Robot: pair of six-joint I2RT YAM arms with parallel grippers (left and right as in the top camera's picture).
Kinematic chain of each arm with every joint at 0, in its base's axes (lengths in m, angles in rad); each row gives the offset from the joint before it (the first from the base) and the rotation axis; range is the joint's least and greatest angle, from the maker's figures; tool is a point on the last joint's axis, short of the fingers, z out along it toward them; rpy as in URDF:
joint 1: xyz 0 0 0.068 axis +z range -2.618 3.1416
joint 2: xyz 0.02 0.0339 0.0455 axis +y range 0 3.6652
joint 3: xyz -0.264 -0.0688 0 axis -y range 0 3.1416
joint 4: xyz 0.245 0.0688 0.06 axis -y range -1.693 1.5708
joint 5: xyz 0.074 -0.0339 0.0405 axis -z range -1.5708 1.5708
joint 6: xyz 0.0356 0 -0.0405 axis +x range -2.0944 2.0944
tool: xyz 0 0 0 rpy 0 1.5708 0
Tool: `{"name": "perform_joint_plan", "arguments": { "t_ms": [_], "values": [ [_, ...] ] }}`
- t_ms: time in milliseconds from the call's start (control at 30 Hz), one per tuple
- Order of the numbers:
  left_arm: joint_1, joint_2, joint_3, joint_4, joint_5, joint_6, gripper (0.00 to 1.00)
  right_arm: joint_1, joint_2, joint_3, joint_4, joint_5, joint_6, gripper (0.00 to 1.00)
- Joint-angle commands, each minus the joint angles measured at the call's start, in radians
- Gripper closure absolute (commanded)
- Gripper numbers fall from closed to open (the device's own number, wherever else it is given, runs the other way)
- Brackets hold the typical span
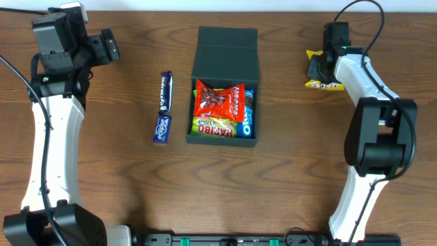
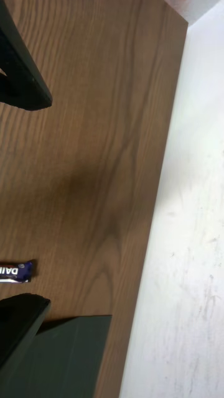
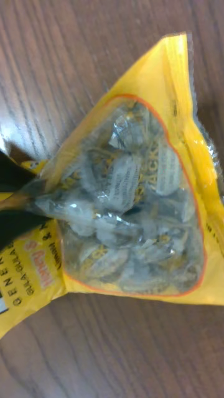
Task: Pack container
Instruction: 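Grasp the yellow Hacks bag with the right gripper and lift it, then carry the yellow bag left and lower it into the box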
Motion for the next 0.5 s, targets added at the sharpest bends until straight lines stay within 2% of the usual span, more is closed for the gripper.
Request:
{"name": "perform_joint_plan", "arguments": {
  "t_ms": [0, 233, 467],
  "values": [
    [0.007, -0.003, 0.010, 0.002, -0.004, 0.018, 0.05, -0.003, 0.009, 0.002, -0.034, -0.088, 0.000, 0.99],
    [0.007, -0.003, 0.010, 0.002, -0.004, 0.018, 0.05, 0.032, -0.125, 0.114, -0.064, -0.155, -0.211, 0.99],
    [0.007, -0.003, 0.010, 0.002, -0.005, 0.018, 0.05, 0.162, -0.282, 0.183, -0.063, -0.297, -0.527, 0.99]
  ]
}}
